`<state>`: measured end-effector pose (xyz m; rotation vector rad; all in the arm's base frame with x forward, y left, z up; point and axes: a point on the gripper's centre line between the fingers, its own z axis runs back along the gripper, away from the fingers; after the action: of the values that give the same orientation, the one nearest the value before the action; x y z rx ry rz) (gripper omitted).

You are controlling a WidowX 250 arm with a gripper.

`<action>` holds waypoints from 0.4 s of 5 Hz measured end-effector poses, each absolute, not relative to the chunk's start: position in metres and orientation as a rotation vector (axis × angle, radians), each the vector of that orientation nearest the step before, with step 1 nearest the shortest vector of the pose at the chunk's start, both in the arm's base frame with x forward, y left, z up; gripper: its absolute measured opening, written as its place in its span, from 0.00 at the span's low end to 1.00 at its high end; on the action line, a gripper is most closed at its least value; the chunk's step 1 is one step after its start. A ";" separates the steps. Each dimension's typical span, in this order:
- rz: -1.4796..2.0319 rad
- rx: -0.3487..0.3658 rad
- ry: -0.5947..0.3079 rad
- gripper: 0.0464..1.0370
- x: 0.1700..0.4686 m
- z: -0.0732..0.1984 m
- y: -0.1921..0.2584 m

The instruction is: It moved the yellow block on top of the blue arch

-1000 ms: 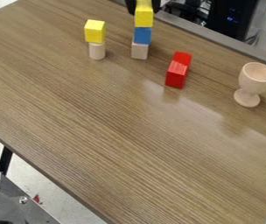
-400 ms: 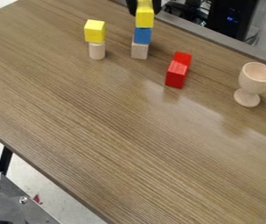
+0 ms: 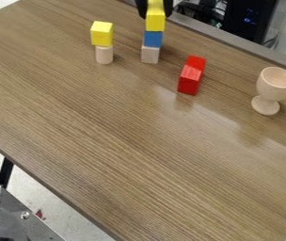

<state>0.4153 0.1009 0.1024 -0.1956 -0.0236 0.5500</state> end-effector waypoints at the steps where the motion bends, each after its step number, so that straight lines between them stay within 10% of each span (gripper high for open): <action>1: 0.550 -0.188 -0.020 0.58 0.415 0.100 0.102; 2: 0.562 -0.185 -0.020 0.89 0.416 0.098 0.102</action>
<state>0.4159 0.1022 0.0982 -0.1849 -0.0201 0.5624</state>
